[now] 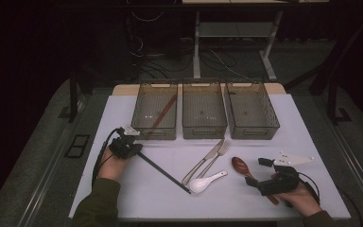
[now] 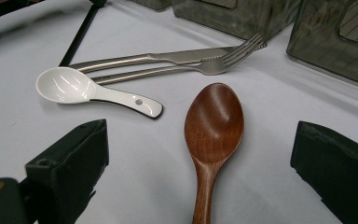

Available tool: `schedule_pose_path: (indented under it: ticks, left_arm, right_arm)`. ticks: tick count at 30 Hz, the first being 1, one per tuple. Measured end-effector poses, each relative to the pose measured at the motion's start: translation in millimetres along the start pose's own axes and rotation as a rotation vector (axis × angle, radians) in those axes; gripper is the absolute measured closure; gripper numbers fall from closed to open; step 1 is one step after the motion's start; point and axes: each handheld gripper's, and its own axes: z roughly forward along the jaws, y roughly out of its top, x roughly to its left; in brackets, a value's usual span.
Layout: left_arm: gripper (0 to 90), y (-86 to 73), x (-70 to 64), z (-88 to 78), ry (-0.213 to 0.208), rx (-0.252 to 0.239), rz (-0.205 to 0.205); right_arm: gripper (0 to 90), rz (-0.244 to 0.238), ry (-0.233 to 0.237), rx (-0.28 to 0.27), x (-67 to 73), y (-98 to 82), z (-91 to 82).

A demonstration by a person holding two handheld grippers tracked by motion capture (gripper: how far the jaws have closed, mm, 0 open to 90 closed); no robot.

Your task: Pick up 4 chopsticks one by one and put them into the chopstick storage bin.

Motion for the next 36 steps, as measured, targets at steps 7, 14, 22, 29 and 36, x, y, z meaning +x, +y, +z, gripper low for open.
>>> schedule_pose_path:
  ticks: [7,14,22,29,36]
  left_arm:
    - [88.9,-3.4,-2.1,-3.5,0.013,0.009,0.004]
    - [88.9,-9.9,-4.0,-9.5,0.020,0.018,0.006]
    - [88.9,-19.4,-4.7,-17.3,0.017,0.022,0.005]
    - [88.9,-25.8,-5.1,-22.3,0.010,0.021,0.000]
    - [88.9,-27.0,-5.5,-23.3,0.007,0.022,-0.005]
  right_arm:
    - [4.0,-0.005,0.002,0.000,0.8,0.3,-0.5]
    - [4.1,-0.008,0.002,-0.006,0.9,0.4,-0.7]
    - [4.0,-0.009,0.003,-0.005,1.0,0.7,-0.9]
    - [4.0,-0.008,0.003,-0.005,0.8,0.7,-0.9]
    - [4.1,-0.008,0.002,-0.004,0.7,0.7,-1.0]
